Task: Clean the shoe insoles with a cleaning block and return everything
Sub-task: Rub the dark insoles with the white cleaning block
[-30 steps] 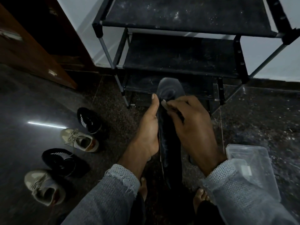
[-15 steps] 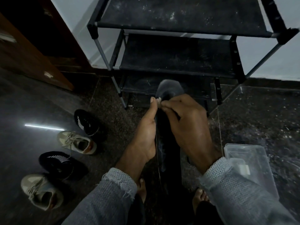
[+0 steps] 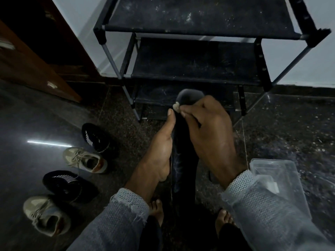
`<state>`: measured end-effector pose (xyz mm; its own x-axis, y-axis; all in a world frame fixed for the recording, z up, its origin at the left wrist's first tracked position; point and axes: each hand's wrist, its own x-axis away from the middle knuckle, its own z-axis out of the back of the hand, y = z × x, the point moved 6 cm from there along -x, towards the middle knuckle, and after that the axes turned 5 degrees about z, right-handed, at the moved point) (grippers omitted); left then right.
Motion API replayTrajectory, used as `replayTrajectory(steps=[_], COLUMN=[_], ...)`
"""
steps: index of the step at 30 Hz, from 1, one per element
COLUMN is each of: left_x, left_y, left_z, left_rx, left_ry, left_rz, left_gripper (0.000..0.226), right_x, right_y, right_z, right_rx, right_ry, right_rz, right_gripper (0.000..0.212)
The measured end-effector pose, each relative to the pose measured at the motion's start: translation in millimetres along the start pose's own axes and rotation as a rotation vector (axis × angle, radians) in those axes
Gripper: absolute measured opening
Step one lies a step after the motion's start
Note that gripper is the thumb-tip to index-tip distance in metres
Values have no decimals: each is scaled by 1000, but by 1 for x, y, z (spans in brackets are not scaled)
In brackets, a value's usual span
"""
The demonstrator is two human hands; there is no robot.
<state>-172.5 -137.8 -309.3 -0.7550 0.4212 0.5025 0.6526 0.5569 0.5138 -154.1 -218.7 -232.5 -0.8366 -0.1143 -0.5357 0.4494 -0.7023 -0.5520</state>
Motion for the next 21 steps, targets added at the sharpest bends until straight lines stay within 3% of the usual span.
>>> replayTrajectory(steps=[7, 15, 21], left_x=[-1, 0, 0], left_y=[-5, 1, 0], left_z=[-5, 1, 2], left_rx=[-129, -39, -85], left_ry=[-7, 0, 20], left_rz=[10, -9, 8], left_gripper=[59, 56, 58], right_x=[-8, -3, -3], right_y=[35, 1, 17], right_z=[18, 0, 8], right_rx=[40, 25, 96], right_ry=[66, -24, 46], right_rz=[-153, 47, 10], right_gripper=[15, 19, 16])
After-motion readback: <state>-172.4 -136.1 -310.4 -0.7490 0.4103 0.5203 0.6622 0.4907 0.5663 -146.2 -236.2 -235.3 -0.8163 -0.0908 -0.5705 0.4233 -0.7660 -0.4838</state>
